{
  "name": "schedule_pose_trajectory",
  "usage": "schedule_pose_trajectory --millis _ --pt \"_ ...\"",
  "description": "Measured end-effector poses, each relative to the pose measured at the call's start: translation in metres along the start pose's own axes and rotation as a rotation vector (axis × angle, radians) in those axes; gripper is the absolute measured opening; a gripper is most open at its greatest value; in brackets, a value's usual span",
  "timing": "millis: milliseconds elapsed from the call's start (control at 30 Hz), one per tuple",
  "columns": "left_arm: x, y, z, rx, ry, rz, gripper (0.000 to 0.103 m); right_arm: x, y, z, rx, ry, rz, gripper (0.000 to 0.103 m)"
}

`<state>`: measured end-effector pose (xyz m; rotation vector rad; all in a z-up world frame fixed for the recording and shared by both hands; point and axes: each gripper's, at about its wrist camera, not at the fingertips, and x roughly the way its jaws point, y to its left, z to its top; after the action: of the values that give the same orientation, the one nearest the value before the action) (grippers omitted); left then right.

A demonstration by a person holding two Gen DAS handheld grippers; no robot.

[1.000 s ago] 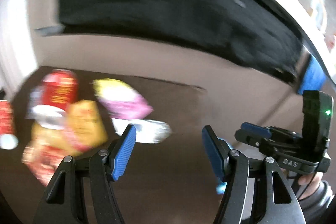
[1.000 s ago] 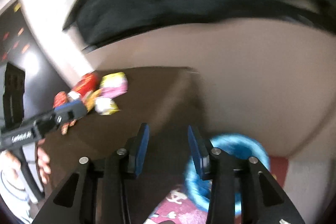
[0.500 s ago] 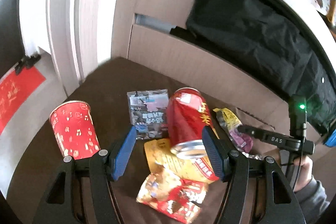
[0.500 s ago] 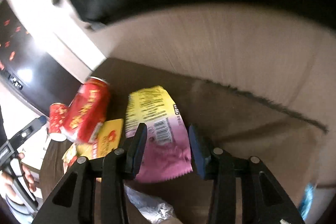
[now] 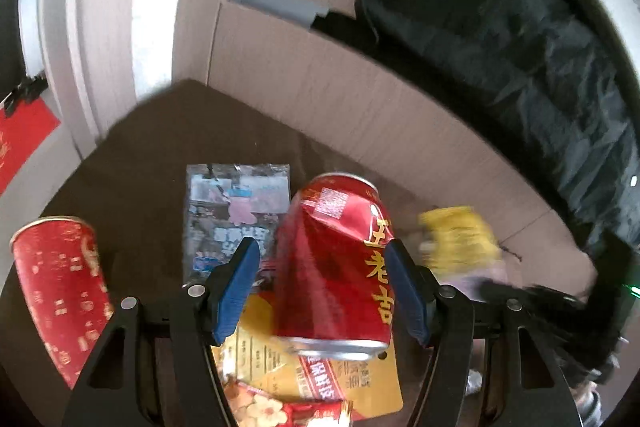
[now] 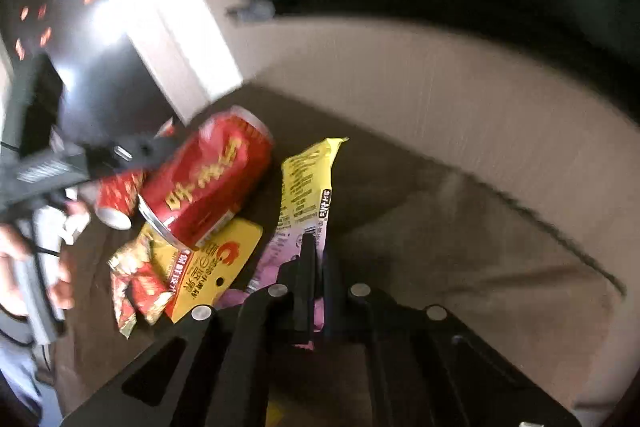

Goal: Collect trash
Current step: 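Grasp the yellow-pink wrapper with the right tool while the left tool grasps the red can, then carry both items over the blue bin and open both tools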

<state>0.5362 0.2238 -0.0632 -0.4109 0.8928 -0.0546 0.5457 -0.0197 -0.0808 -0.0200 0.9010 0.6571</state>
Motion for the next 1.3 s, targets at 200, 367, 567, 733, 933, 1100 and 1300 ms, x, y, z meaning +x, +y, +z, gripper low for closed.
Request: schedule_pose_trajectory --millis 200,367,567,733,933,1100,1300 --pt "0.025 0.002 0.009 -0.067 0.059 0.041 0.065 -0.065 -0.013 -0.023 0.012 -0.07 0.007 0.002" --pt "0.045 -0.007 0.008 -0.093 0.152 -0.031 0.064 -0.093 -0.02 -0.032 0.0 -0.073 -0.001 0.002" --pt "0.042 -0.034 -0.003 -0.046 0.143 0.0 0.054 -0.087 -0.018 -0.042 -0.008 -0.052 -0.003 0.003" --pt "0.004 -0.063 -0.017 0.034 0.054 -0.004 0.053 -0.104 -0.025 -0.057 -0.003 -0.079 -0.034 0.003" --pt "-0.033 -0.141 -0.063 0.175 0.019 -0.083 0.054 -0.155 -0.042 -0.076 0.067 -0.182 -0.076 0.003" --pt "-0.039 -0.224 -0.113 0.28 -0.002 -0.154 0.054 -0.208 -0.064 -0.104 0.122 -0.242 -0.185 0.003" --pt "-0.011 -0.295 -0.18 0.309 0.134 -0.244 0.054 -0.259 -0.107 -0.151 0.212 -0.247 -0.311 0.003"
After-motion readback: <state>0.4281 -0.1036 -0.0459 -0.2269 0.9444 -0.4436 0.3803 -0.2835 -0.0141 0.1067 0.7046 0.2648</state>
